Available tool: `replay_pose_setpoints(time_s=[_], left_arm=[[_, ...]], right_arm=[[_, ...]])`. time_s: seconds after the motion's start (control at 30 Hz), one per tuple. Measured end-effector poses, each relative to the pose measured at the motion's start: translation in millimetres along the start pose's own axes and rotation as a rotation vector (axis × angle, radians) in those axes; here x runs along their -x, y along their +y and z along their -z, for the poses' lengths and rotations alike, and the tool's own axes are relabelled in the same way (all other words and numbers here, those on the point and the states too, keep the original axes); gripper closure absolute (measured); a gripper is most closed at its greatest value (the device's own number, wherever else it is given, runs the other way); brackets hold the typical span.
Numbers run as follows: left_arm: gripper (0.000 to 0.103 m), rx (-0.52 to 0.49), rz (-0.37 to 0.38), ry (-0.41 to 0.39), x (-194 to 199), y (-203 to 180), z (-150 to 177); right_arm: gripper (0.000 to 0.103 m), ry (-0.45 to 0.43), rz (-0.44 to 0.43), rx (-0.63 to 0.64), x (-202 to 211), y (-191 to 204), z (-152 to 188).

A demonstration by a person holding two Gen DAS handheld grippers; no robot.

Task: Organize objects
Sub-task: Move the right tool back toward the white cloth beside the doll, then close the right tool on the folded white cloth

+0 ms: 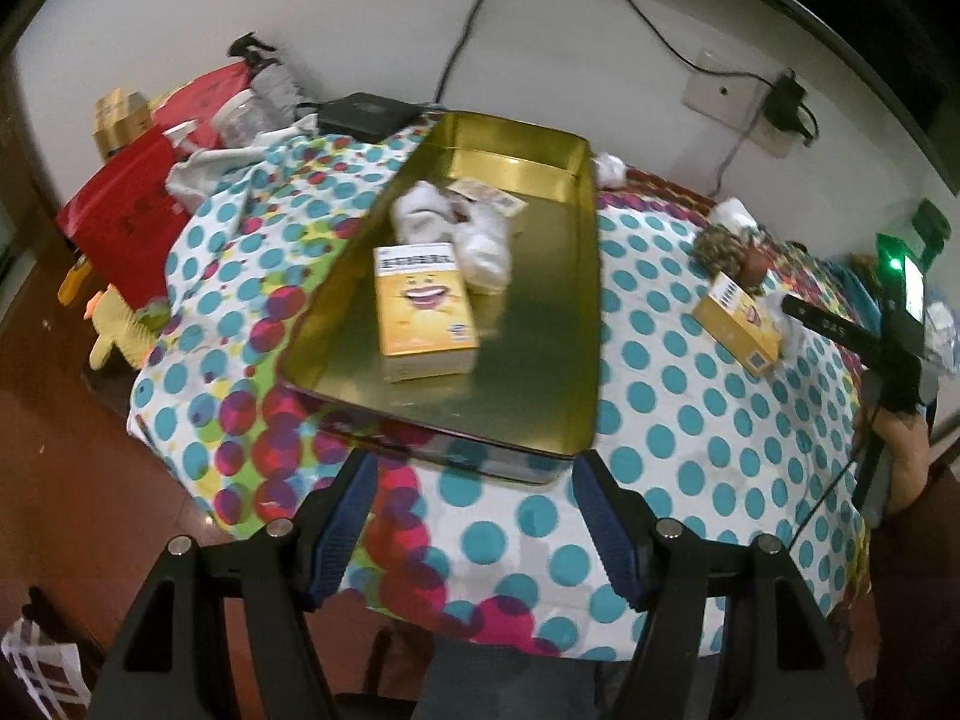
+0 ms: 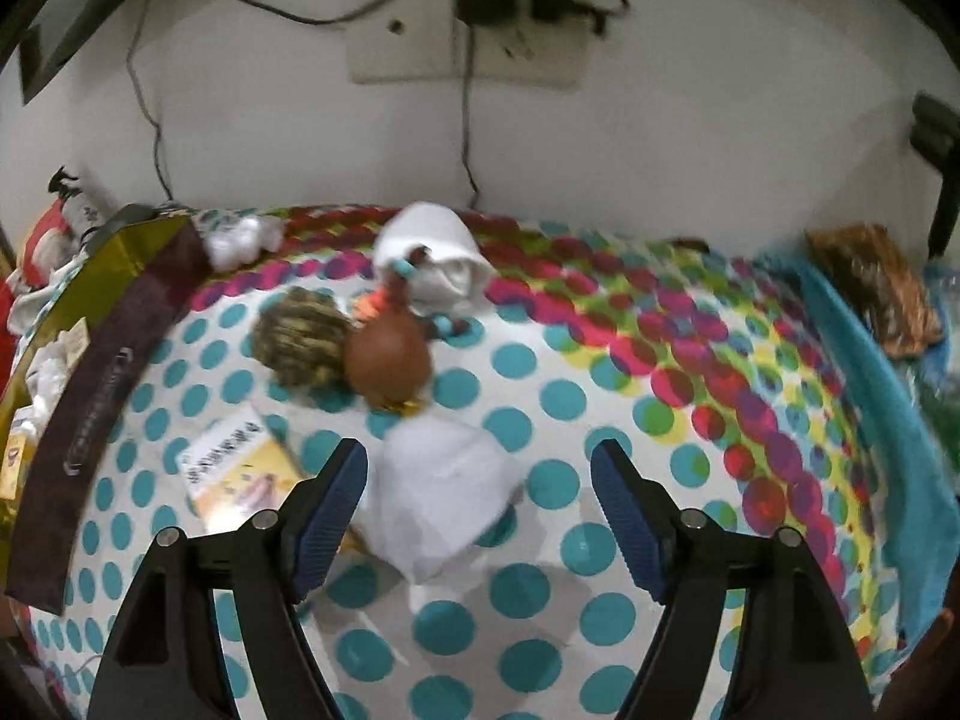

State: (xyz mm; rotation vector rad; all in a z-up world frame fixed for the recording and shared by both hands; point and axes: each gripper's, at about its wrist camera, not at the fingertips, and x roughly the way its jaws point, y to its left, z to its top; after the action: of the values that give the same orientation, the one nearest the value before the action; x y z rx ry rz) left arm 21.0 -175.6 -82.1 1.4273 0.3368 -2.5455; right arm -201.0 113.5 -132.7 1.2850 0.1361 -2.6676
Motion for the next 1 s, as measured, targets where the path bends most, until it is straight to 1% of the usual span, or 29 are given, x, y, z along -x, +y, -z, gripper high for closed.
replay_pose_setpoints(time_s=[0.13,0.27,0.33,0.37,0.4,0.43,0.57,0.73,0.8,0.93,1.0], left_arm=[[0.034,-0.037,-0.005,0.013,-4,-17,-1],[0.034,-0.065,-0.008,0.023,-6,-32,-2],[0.034,-0.076,-0.009,0.026,-6,-39,-2],[0.034,-0.082,-0.008,0.027,-7,-42,-2],[0.034,-0.09,-0.009,0.031,-8,-46,-2],[0.034,-0.097,-0.012,0.035,-9,-49,-2],[0.034,-0.118,-0.015,0.049,-14,-61,0],[0.034,-0.145,-0.019,0.061,-18,-76,1],[0.034,-0.152,-0.019,0.062,-19,-82,0],[0.034,-0.161,-0.006,0.073,-23,-96,-5],[0.034,-0.166,0.005,0.076,-25,-103,-7]], right_arm=[[0.028,-0.005,-0.052,-0.034,-8,-6,3],[0.028,0.0,-0.057,-0.016,-16,0,1],[0.035,0.002,-0.062,-0.005,-18,1,2],[0.045,0.006,-0.071,-0.007,-20,1,3],[0.049,0.013,-0.096,-0.014,-22,0,4],[0.049,0.015,-0.106,-0.02,-23,-1,4],[0.049,0.0,-0.101,-0.006,-23,1,6],[0.051,-0.022,-0.081,0.048,-21,7,10],[0.052,-0.04,-0.055,0.063,-19,7,11],[0.052,-0.059,-0.008,0.073,-14,-4,13],[0.052,-0.061,0.011,0.062,-11,-16,15]])
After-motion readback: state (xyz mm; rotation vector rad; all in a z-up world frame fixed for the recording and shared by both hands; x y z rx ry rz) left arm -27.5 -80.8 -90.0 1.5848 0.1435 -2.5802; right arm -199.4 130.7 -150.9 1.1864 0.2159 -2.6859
